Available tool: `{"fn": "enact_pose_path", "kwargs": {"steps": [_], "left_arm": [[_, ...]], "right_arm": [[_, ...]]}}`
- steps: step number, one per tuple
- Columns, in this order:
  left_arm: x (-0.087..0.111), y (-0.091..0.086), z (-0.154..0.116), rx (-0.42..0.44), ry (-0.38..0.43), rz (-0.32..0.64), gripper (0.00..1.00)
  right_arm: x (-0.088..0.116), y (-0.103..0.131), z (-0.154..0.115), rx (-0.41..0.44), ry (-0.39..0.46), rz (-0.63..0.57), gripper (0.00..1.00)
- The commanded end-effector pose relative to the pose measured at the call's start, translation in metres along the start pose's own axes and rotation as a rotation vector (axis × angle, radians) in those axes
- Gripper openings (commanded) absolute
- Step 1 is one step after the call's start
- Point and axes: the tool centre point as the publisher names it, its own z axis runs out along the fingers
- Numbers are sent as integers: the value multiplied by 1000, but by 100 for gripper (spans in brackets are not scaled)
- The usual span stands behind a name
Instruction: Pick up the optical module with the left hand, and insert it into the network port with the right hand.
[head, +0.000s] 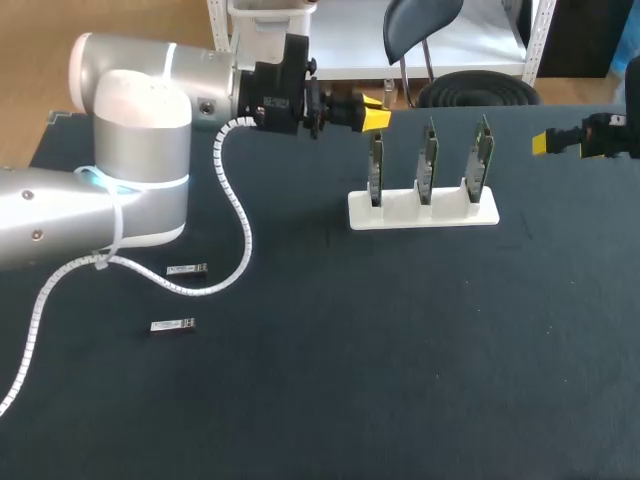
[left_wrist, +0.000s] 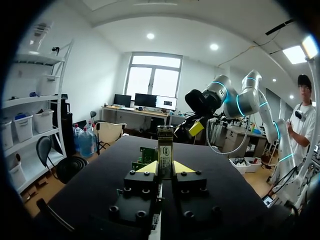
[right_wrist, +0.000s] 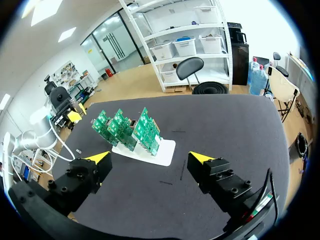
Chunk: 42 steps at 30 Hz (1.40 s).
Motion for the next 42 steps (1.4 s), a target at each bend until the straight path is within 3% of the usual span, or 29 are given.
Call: {"fn": "enact_pose_path", "kwargs": {"steps": [1, 7, 11, 14, 19, 25, 27, 32, 37, 42], "left_arm": [[1, -3, 0, -8, -4, 2, 0], [1, -3, 0, -8, -4, 2, 0], [1, -3, 0, -8, -4, 2, 0], [1, -3, 0, -8, -4, 2, 0], [1, -3, 0, -8, -4, 2, 0], [1, -3, 0, -8, -4, 2, 0], [1, -3, 0, -8, -4, 2, 0], [1, -3, 0, -8, -4, 2, 0], [1, -3, 0, -8, -4, 2, 0], [1, -3, 0, -8, -4, 2, 0]], "right_arm": [[0, 0, 0, 0, 0, 0, 100], [0, 0, 0, 0, 0, 0, 100], [-21, -6, -8, -64, -22, -115, 100], [-42, -6, -9, -161, -25, -241, 100], [-71, 7, -2, -437, 18, -453, 100], [-90, 33, 14, -669, 95, -642, 100], [-93, 42, 20, -712, 110, -661, 100], [-90, 70, 28, -950, 177, -779, 100], [-84, 91, 34, -1094, 244, -858, 100], [-79, 107, 42, -1184, 283, -905, 100]]}}
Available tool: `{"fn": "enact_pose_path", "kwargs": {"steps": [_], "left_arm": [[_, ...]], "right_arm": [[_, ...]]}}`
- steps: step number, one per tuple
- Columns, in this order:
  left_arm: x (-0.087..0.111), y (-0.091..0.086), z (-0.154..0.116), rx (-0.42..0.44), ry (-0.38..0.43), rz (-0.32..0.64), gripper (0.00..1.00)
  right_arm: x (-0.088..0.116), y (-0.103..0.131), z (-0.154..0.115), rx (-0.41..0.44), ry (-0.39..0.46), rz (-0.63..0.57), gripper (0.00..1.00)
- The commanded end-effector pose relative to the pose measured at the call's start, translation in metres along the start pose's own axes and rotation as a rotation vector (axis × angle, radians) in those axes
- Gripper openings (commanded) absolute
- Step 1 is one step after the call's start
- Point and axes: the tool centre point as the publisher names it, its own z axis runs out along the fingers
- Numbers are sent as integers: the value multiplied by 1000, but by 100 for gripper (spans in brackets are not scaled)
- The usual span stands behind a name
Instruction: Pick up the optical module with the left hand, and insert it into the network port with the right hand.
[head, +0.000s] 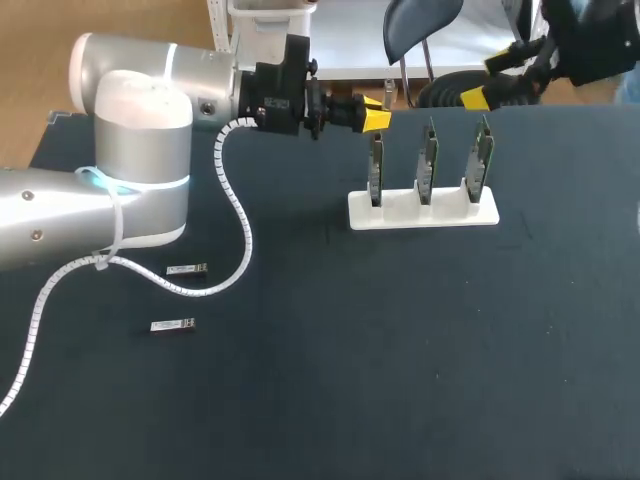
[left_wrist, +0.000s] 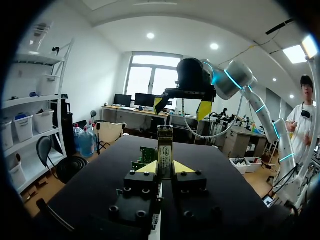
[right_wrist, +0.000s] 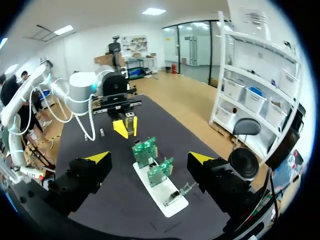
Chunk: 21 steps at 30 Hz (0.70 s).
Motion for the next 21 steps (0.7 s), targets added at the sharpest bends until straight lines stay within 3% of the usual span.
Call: {"fn": "enact_pose_path", "kwargs": {"steps": [1, 12, 21], "left_arm": [[1, -2, 0, -7, -4, 2, 0], [1, -2, 0, -7, -4, 2, 0], [1, -2, 0, -7, -4, 2, 0]], "right_arm": [[-4, 2, 12, -869, 22, -239, 100], [-18, 12, 38, -960, 34, -315, 100], [-28, 16, 58, -949, 3, -289, 100]]}}
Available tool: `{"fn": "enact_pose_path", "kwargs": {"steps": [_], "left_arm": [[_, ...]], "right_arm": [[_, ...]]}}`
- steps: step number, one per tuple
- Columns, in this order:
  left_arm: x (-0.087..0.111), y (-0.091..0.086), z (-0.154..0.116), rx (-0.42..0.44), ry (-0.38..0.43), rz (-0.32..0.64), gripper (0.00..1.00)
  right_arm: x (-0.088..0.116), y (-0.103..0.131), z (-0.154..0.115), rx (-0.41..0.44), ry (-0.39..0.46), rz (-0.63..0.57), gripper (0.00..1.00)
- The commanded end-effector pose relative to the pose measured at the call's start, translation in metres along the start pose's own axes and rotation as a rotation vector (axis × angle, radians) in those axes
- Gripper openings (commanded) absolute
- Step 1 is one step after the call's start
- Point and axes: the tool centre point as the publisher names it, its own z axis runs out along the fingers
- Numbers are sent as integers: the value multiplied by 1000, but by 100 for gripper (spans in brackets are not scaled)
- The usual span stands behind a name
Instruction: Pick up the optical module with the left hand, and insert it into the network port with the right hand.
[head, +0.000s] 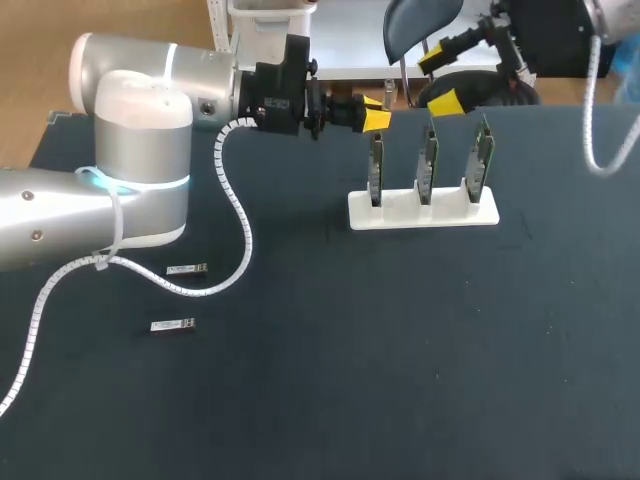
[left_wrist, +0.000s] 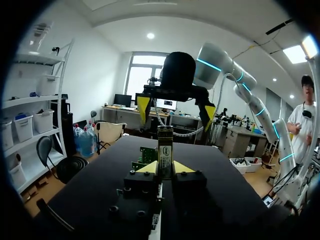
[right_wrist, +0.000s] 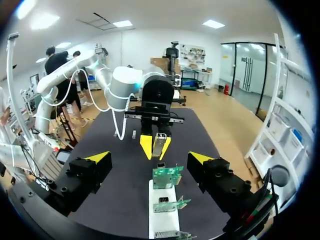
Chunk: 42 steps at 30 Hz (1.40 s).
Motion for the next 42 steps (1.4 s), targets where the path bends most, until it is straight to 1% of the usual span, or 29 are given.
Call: {"fn": "enact_pose_path", "kwargs": {"steps": [1, 6, 8, 15, 16, 22, 24, 29, 32, 33, 34, 37, 38, 40, 42], "left_arm": [[1, -2, 0, -7, -5, 2, 0], [1, -2, 0, -7, -5, 2, 0], [1, -2, 0, -7, -5, 2, 0], [1, -2, 0, -7, -5, 2, 0], [1, -2, 0, -7, -5, 2, 0], [1, -2, 0, -7, -5, 2, 0], [1, -2, 0, -7, -5, 2, 0], [1, -2, 0, -7, -5, 2, 0], [1, -2, 0, -7, -5, 2, 0], [1, -2, 0, -7, -5, 2, 0], [1, -2, 0, -7, -5, 2, 0], [1, -2, 0, -7, -5, 2, 0], [1, -2, 0, -7, -5, 2, 0], [1, -2, 0, -7, -5, 2, 0], [1, -2, 0, -7, -5, 2, 0]], "right_arm": [[-1, -8, 7, -536, -10, 9, 100], [-4, -4, 11, -475, -26, 31, 100], [-6, -3, 13, -425, -34, 41, 100], [-11, 3, 16, -311, -67, 59, 100], [-12, 4, 16, -277, -63, 59, 100], [-13, 3, 20, -164, -77, 83, 100], [-14, 3, 21, -136, -81, 91, 100], [-14, 5, 25, -98, -79, 98, 100], [-14, 6, 26, -52, -78, 103, 100], [-14, 6, 27, -24, -69, 100, 100], [-14, 6, 27, -17, -75, 104, 100], [-14, 6, 27, 46, -84, 105, 100], [-14, 6, 27, 94, -83, 102, 100], [-14, 5, 27, 132, -98, 113, 100], [-15, 4, 26, 145, -99, 112, 100]]}}
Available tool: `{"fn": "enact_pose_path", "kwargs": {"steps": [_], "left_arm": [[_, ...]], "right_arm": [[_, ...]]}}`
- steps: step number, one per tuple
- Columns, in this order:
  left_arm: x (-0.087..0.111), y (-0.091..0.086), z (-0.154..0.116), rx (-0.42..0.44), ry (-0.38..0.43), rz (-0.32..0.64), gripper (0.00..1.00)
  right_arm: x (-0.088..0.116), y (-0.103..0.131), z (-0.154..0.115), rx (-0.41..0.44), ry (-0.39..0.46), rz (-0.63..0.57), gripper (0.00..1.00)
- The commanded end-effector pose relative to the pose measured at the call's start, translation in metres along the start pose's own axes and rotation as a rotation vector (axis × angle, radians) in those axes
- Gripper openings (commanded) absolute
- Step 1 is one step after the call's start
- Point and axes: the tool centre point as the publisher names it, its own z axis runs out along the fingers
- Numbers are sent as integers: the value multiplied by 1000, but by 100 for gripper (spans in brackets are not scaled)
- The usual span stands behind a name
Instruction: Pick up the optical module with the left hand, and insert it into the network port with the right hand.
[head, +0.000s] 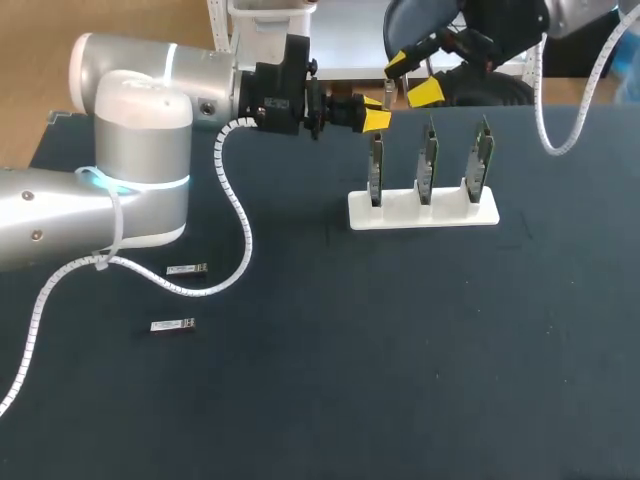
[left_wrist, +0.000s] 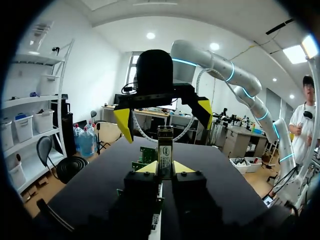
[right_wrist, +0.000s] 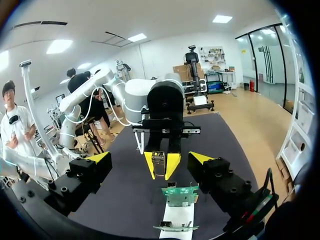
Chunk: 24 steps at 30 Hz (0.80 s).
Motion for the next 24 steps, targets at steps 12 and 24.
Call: {"fn": "enact_pose_path", "kwargs": {"steps": [12, 24], "left_arm": [[1, -2, 0, -7, -5, 2, 0], [1, -2, 0, -7, -5, 2, 0]], "right_arm": [[1, 7, 5, 458, 7, -16, 100], [-1, 0, 7, 411, 19, -23, 100]]}}
